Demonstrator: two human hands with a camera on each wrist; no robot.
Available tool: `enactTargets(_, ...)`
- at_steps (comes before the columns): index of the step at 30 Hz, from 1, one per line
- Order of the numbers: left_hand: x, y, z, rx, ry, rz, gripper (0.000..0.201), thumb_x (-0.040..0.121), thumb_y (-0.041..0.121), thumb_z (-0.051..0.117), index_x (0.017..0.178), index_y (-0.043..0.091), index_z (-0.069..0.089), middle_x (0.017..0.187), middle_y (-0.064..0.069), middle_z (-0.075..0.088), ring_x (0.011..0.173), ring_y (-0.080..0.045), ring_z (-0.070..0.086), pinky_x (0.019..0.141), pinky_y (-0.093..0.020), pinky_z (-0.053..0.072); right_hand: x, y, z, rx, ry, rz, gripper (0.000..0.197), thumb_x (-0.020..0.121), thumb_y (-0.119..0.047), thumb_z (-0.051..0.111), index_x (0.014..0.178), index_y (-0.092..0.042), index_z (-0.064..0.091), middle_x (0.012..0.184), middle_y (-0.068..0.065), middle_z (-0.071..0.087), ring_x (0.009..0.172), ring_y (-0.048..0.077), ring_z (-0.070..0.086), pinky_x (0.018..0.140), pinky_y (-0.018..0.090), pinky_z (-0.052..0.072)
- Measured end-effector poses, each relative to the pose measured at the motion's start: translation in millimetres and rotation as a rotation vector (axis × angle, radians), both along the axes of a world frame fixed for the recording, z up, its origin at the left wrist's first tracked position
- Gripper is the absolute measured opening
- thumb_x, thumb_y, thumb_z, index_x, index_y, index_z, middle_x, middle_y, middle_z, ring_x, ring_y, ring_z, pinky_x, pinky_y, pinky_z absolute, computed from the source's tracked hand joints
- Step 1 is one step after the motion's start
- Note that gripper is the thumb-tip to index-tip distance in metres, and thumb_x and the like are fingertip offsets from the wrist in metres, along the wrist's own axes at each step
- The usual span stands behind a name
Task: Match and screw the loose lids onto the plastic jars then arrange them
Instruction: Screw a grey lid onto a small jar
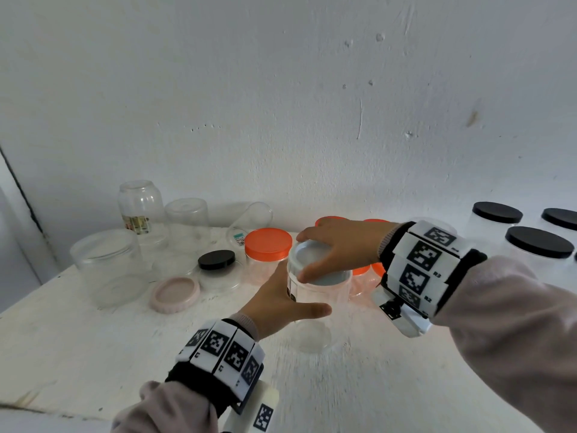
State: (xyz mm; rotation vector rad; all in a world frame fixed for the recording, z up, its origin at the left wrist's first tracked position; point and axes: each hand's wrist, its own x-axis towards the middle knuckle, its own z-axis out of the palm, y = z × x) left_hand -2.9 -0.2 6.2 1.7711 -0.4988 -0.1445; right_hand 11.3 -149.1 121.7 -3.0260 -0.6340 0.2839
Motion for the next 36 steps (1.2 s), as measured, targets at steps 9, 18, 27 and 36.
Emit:
enactTargets(9, 1.8, -1.0, -2.6, -0.009, 0.037, 0.054, 0.082, 0.067, 0.020, 0.086, 0.125, 0.048, 0.035, 0.118, 0.023, 0.058, 0.100, 0.016, 0.055, 0.077, -0.010, 0.049, -5.9, -5.8, -18.0, 0.101, -0.098, 0.010, 0.072, 0.081, -0.068, 0.050, 0.143, -0.037, 0.031, 0.128, -0.001, 0.039, 0.122, 0.021, 0.030, 0.089, 0.034, 0.032)
enactTargets(18, 1.0, 0.3, -0.7, 0.019, 0.027, 0.035, 0.076, 0.068, 0.023, 0.085, 0.116, 0.055, 0.036, 0.122, 0.026, 0.054, 0.106, 0.011, 0.053, 0.080, -0.011, 0.048, -10.8, -8.1, -36.6, 0.206, -0.216, 0.004, 0.070, 0.081, -0.068, 0.042, 0.142, -0.036, 0.032, 0.125, -0.002, 0.038, 0.107, 0.014, 0.023, 0.086, 0.029, 0.029)
enactTargets(27, 7.3, 5.2, -0.4, 0.163, -0.054, 0.023, 0.082, 0.065, 0.042, 0.084, 0.119, 0.059, 0.025, 0.129, 0.028, 0.046, 0.115, 0.009, 0.047, 0.091, -0.011, 0.043, -15.9, -9.4, -53.8, 0.370, -0.234, -0.037, 0.081, 0.073, -0.073, 0.038, 0.144, -0.037, 0.029, 0.127, -0.011, 0.033, 0.112, 0.012, 0.025, 0.095, 0.027, 0.031)
enactTargets(36, 50.5, 59.7, 4.7, 0.546, -0.063, -0.027, 0.098, 0.065, 0.052, 0.080, 0.143, 0.037, 0.022, 0.136, 0.015, 0.042, 0.128, -0.002, 0.038, 0.106, -0.023, 0.033, -17.4, -14.6, -49.6, 0.316, -0.133, -0.032, 0.093, 0.065, -0.087, 0.023, 0.147, -0.042, 0.016, 0.136, -0.021, 0.021, 0.125, 0.006, 0.017, 0.106, 0.029, 0.030)
